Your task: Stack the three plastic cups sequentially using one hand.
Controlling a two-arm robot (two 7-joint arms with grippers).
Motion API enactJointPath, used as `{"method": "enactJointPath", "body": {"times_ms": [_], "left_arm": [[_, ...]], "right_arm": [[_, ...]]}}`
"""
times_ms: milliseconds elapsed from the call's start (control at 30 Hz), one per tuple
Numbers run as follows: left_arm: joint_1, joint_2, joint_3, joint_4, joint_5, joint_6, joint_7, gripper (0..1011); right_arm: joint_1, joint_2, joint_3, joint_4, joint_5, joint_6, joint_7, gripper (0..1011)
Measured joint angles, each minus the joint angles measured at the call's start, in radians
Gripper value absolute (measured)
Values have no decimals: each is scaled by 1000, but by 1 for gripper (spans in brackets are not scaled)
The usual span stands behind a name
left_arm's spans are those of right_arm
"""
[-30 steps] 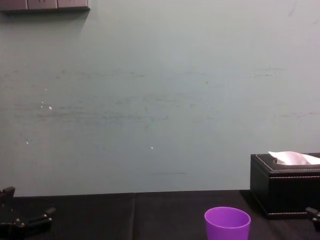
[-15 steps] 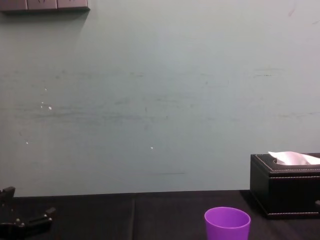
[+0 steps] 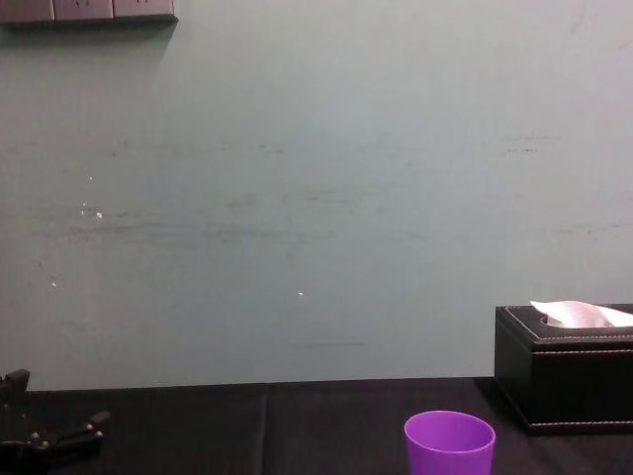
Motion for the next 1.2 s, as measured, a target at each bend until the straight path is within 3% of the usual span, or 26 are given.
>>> {"method": "enactJointPath", "body": {"times_ms": [367,733,1200], "left_arm": [[0,0,0,0,0,0,0,1012],[0,0,0,0,0,0,0,1011],[0,0,0,0,0,0,0,1011]], "right_arm": [[-114,85,70,-89,41,20,95,1000],[-167,138,106,-112,106,42,237,1000],[-182,136,107,-107,130,38,367,1000]]}}
